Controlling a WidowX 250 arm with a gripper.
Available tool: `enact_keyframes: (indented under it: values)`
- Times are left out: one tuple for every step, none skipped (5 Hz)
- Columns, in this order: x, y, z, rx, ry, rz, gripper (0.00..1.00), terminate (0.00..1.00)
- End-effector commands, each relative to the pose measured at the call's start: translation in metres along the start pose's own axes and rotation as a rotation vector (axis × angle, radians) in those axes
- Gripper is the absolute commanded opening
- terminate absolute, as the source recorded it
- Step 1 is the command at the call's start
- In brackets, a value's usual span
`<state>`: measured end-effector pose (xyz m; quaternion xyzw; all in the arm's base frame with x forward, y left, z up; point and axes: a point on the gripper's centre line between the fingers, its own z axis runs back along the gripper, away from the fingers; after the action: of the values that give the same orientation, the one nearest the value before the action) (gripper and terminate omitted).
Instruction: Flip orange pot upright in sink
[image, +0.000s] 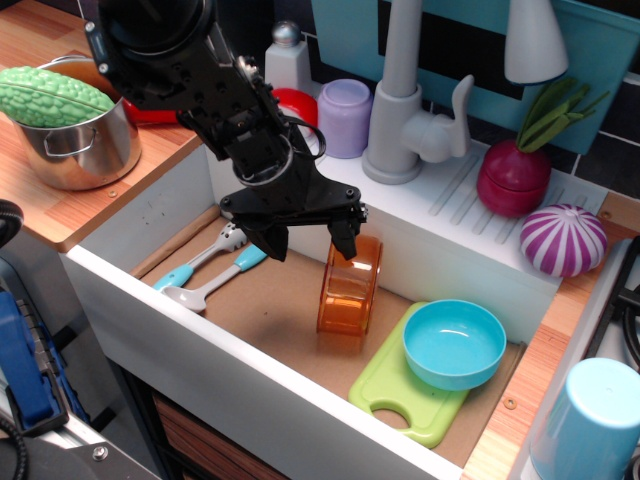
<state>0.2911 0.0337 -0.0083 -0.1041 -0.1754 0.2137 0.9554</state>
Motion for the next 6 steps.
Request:
enact_keyframes:
  values:
    - [0.007,-0.014,-0.001,-0.034,-0.039,0.024,1.0,0.0]
    - [0.011,-0.021,-0.006,-0.078,-0.038,0.016,1.0,0.0]
    - [0.008,-0.026,-0.009,-0.089,-0.017,0.026,0.0,0.0]
    - [0.007,-0.026,-0.004,-0.035,0.02,-0.008,0.0,0.0]
    - [0.012,-0.022,0.014,0.086,0.114,-0.051,0.0,0.0]
    - [0.009,-0.014,0.019,0.121,0.118,-0.103,1.0,0.0]
